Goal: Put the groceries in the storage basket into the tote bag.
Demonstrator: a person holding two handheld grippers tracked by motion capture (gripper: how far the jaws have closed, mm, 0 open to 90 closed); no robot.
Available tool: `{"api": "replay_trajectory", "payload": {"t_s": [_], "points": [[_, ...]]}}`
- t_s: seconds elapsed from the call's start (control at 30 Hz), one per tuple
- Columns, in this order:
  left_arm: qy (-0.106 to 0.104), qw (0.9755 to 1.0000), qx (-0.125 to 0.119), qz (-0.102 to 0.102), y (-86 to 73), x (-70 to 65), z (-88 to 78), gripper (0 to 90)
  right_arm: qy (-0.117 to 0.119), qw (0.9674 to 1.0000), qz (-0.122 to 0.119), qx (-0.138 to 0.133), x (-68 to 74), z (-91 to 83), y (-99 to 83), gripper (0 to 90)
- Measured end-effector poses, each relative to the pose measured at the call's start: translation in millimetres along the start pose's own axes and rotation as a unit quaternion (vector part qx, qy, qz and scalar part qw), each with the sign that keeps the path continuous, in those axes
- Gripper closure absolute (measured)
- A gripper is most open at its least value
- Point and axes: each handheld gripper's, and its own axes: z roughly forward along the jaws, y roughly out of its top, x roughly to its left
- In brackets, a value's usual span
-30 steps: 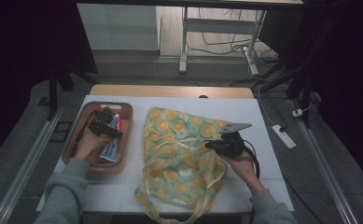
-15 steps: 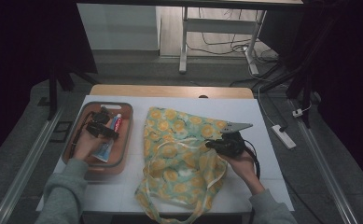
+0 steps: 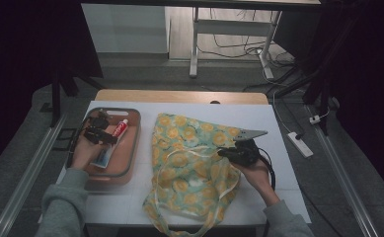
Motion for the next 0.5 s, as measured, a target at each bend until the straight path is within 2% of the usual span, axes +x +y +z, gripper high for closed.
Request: {"api": "replay_trajectory", "payload": {"t_s": [0.27, 0.4, 0.5], "points": [[-0.015, 0.9997, -0.019, -0.001, -3.2, 5.6, -3.8, 77.0, 0.000, 1.0000, 0.002, 0.000, -1.1, -0.5, -0.5, 89.0], [-0.026, 0.9988, -0.042, -0.003, -5.3, 8.7, -11.5, 77.4, -0.001, 1.0000, 0.003, 0.000, -1.4, -0.4, -0.6, 89.0], [-0.041, 0.9970, -0.066, -0.003, -6.8, 10.5, -20.4, 77.4, -0.001, 1.0000, 0.004, 0.000, -1.4, 0.2, -0.7, 88.9]]}}
